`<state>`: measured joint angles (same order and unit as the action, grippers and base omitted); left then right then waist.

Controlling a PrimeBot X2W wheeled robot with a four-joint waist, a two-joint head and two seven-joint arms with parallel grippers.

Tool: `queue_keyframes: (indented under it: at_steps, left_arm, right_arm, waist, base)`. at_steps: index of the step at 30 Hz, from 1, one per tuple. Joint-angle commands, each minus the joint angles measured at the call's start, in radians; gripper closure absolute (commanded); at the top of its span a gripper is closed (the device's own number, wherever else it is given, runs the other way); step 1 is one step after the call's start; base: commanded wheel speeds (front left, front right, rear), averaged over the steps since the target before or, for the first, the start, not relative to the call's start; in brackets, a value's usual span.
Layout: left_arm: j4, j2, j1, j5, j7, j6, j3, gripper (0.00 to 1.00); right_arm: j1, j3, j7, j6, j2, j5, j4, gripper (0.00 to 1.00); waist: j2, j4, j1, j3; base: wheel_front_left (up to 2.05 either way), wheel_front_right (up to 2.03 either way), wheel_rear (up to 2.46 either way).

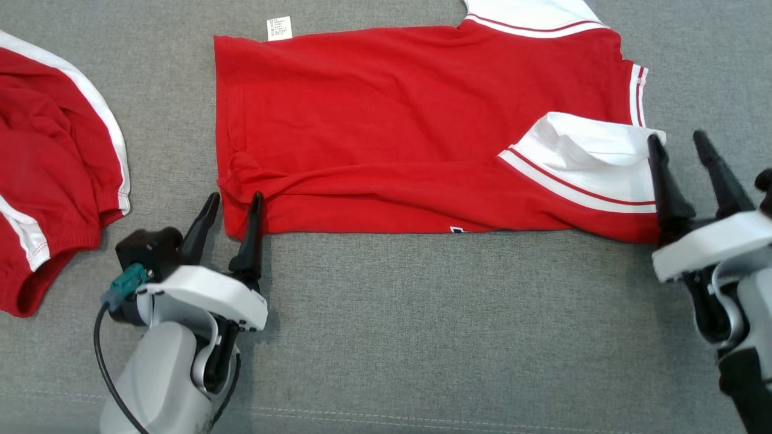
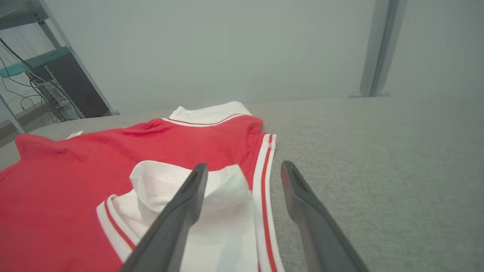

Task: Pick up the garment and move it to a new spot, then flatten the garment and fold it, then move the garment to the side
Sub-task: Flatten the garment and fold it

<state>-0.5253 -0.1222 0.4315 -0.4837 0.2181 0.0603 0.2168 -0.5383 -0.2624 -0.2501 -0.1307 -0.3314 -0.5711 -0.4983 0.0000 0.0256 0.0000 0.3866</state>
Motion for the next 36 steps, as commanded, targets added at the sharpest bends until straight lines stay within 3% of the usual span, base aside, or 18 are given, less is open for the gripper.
queue_keyframes:
  at_steps: [1, 11, 24, 25, 26, 27, 28, 36]
  left_arm:
    - [0.029, -0.031, -0.016, 0.006, 0.012, -0.01, -0.026, 0.0]
    - [0.083, -0.044, -0.078, -0.007, -0.037, -0.037, -0.024, 0.0]
    - [-0.015, -0.038, -0.022, -0.076, -0.102, 0.008, -0.023, 0.0]
    - [-0.02, -0.037, -0.019, -0.081, -0.106, 0.014, -0.02, 0.29]
    - [-0.026, -0.036, -0.017, -0.088, -0.11, 0.02, -0.018, 0.67]
    - [-0.033, -0.033, -0.016, -0.096, -0.117, 0.026, -0.015, 1.0]
    - [-0.038, -0.035, -0.014, -0.096, -0.122, 0.03, -0.008, 1.0]
    - [-0.053, -0.037, -0.031, -0.126, -0.131, 0.05, 0.013, 1.0]
  right_arm:
    - [0.05, -0.009, -0.011, 0.0, 0.004, 0.006, 0.028, 0.0]
    - [0.147, 0.04, -0.012, 0.0, 0.048, 0.022, 0.064, 0.0]
    - [0.08, -0.055, 0.009, 0.0, 0.05, -0.066, -0.073, 0.0]
    - [0.078, -0.061, 0.012, 0.0, 0.051, -0.079, -0.078, 0.1]
    - [0.077, -0.064, 0.018, 0.0, 0.05, -0.092, -0.085, 0.62]
    - [0.075, -0.066, 0.017, 0.0, 0.046, -0.098, -0.088, 0.9]
    - [0.075, -0.072, 0.019, 0.0, 0.043, -0.105, -0.091, 1.0]
    - [0.095, -0.09, 0.018, 0.0, 0.017, -0.187, -0.08, 1.0]
  waist:
    - [0.0, -0.002, 0.0, 0.0]
    - [0.0, -0.022, 0.0, 0.017]
    - [0.0, -0.022, 0.0, 0.023]
    - [0.0, -0.022, 0.0, 0.022]
    - [0.0, -0.021, 0.0, 0.02]
    - [0.0, -0.021, 0.0, 0.018]
    - [0.0, -0.02, 0.0, 0.015]
    - [0.0, -0.017, 0.0, -0.012]
  base:
    - [0.0, 0.0, 0.0]
    - [0.0, 0.0, 0.0]
    - [0.0, 0.0, 0.0]
    - [0.0, 0.0, 0.0]
    - [0.0, 0.0, 0.0]
    - [0.0, 0.0, 0.0]
    - [0.0, 0.0, 0.0]
    - [0.0, 0.0, 0.0]
